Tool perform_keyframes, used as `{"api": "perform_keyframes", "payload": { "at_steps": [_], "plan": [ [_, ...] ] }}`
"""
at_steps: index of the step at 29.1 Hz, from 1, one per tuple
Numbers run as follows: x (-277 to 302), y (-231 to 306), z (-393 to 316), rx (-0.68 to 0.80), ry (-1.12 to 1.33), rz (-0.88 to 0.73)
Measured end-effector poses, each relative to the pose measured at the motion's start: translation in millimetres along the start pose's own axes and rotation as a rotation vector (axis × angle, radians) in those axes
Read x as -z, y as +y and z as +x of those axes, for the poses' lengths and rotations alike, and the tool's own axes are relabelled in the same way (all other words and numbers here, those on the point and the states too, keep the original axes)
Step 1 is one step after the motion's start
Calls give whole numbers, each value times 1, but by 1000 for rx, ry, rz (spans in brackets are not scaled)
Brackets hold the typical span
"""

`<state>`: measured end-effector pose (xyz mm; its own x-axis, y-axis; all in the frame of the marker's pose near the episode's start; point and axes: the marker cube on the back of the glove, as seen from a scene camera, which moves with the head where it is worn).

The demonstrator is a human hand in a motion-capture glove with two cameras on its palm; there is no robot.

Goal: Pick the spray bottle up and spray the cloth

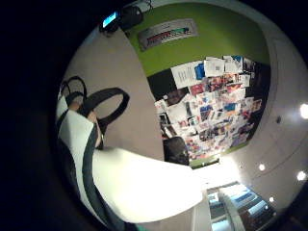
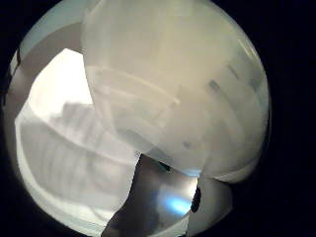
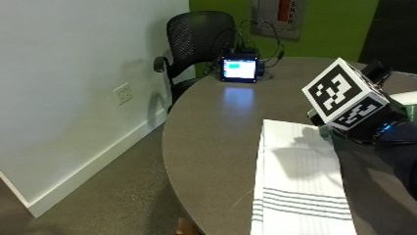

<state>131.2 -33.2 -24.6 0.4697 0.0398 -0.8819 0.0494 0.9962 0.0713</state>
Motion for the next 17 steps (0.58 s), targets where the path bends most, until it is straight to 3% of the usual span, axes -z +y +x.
{"api": "perform_keyframes", "payload": {
  "at_steps": [7,17],
  "plan": [
    [1,-4,14,-42,-39,3],
    [18,4,48,-215,-344,-5]
  ]
}}
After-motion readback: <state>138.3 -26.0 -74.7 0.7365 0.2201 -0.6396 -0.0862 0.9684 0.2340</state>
